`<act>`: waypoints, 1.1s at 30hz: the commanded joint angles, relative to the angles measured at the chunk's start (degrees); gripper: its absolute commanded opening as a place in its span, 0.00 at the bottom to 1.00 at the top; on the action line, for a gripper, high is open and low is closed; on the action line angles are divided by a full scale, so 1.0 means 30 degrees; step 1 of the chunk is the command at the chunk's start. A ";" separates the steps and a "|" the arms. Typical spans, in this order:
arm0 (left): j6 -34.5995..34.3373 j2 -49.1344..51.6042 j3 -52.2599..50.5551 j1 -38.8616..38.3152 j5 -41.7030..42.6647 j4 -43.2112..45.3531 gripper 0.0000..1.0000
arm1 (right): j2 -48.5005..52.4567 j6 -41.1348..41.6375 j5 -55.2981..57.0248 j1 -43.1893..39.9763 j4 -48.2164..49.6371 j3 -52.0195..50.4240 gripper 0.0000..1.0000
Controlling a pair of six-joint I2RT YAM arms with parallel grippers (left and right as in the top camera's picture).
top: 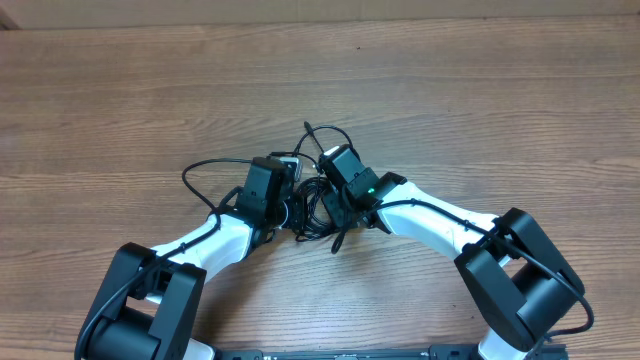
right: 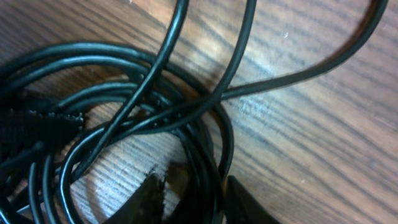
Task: Untangle cables
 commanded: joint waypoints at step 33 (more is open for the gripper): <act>-0.0539 0.0765 -0.0554 -0.0007 -0.1574 -0.0627 0.06 | 0.0197 -0.2317 -2.1915 -0.4721 -0.2499 -0.0124 0.04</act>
